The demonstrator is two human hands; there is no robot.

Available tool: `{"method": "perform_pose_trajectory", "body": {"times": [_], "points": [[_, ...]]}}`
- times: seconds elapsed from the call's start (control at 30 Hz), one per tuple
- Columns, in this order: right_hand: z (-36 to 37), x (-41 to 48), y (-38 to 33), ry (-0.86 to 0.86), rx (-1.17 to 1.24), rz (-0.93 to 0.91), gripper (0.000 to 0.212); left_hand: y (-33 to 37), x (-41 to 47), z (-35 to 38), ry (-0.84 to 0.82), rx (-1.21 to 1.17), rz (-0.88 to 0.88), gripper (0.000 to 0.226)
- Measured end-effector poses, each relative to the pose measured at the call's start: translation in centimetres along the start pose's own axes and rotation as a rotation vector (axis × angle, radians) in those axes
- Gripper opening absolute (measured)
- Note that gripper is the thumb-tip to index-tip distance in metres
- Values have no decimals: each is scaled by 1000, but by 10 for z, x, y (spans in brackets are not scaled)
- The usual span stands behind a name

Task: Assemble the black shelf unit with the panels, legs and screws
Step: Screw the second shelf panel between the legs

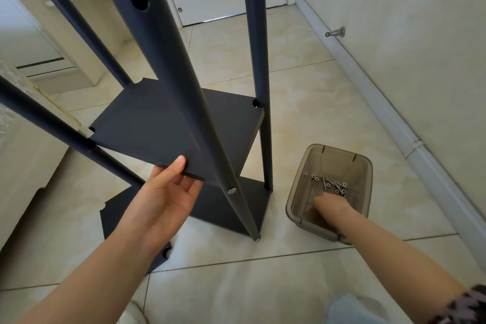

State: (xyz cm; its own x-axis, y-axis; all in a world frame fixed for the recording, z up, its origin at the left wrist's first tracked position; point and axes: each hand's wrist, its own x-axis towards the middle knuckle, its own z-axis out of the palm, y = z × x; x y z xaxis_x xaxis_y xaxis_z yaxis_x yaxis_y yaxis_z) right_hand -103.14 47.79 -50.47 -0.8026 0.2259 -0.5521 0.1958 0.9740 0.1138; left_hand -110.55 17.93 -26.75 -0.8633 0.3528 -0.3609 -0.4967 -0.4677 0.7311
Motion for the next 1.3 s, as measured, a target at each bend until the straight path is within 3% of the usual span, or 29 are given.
{"method": "perform_pose_trajectory", "body": {"times": [0.23, 0.43, 0.57, 0.63, 0.77, 0.83, 1.03, 1.3], "points": [[-3, -6, 4, -11, 117, 21, 32, 0, 1, -1, 10, 5, -4, 25], [-17, -21, 2, 97, 476, -46, 3, -1, 0, 0, 0, 5, -9, 37], [-37, -50, 5, 214, 792, -26, 11, 1, -2, 1, -14, -7, -23, 45], [-56, -71, -1, 279, 1052, 18, 13, 1, -3, 2, -20, -15, -30, 45], [-107, -124, -32, 248, 2049, -40, 15, 1, -6, 4, -31, -74, -30, 46], [-130, -145, -50, 206, 2255, -113, 17, -1, -3, 4, -22, -86, -39, 45], [-159, -180, -94, 287, 1876, -240, 20, 2, -4, 4, 9, -94, -74, 40], [-159, -165, -141, 450, 1709, -157, 23, 4, -8, 6, 1, -128, -74, 37]]}}
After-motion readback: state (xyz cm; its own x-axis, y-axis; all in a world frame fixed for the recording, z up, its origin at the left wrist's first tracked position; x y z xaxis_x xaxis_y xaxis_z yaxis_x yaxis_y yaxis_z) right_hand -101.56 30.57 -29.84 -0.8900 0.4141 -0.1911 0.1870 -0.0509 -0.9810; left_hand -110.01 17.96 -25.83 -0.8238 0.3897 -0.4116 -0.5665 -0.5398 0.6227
